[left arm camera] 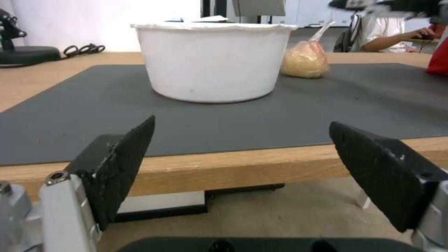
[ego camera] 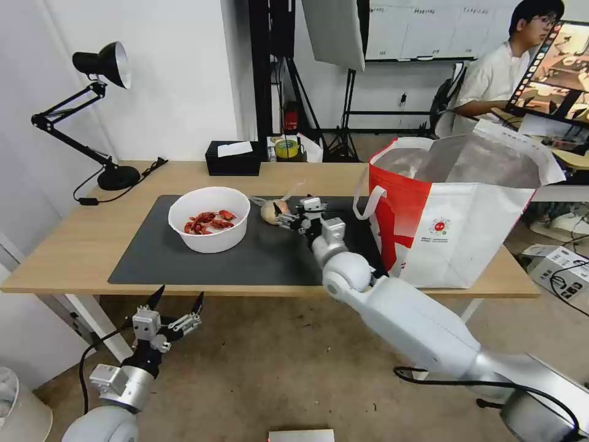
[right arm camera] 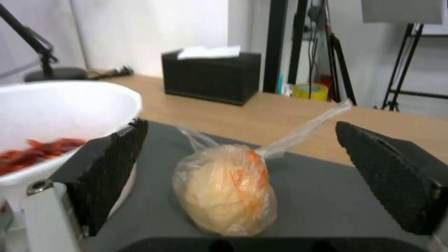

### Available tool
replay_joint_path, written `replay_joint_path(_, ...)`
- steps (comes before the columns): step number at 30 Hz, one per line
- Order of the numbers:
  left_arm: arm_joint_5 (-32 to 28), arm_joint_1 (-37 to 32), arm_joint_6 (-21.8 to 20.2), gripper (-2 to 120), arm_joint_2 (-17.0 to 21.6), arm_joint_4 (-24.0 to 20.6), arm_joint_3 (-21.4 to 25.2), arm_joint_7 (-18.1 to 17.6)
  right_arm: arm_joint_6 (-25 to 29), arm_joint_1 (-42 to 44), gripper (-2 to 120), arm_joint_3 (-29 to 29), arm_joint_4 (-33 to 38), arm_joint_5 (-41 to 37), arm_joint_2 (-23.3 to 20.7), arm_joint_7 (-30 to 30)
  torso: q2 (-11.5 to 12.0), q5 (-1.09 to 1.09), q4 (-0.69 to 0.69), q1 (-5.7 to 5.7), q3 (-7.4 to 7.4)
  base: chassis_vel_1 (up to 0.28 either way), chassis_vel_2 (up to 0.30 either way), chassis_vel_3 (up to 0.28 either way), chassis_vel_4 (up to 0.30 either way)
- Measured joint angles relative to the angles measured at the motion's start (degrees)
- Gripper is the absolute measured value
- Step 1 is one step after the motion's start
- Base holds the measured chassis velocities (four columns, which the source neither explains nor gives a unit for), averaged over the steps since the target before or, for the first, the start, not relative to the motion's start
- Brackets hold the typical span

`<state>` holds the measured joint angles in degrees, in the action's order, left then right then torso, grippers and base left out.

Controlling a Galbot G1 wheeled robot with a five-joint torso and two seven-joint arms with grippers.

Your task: Pick up the trash from the table and place it into the takeout bag.

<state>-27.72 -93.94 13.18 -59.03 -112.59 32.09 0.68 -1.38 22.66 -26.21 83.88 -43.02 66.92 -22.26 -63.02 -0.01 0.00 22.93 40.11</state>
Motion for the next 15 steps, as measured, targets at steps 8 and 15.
replay_joint_path(8, 0.3, -0.2, 0.6, 100, -0.1, 0.6, -0.1, 1.1, -0.9, -7.6, 100, -1.6, -17.9, -1.2, 9.5, 4.1, 0.0, 0.0, 0.01, 0.0, 0.0, 0.0, 0.0, 0.0, 0.0)
replay_joint_path(15, 0.3, -0.4, 1.0, 100, -0.5, 0.9, -0.2, 1.6, -6.7, -10.7, 100, -1.7, -24.6, -2.5, 12.8, 9.5, 0.0, 0.0, 0.01, 0.0, -0.01, 0.0, 0.0, 0.0, 0.0)
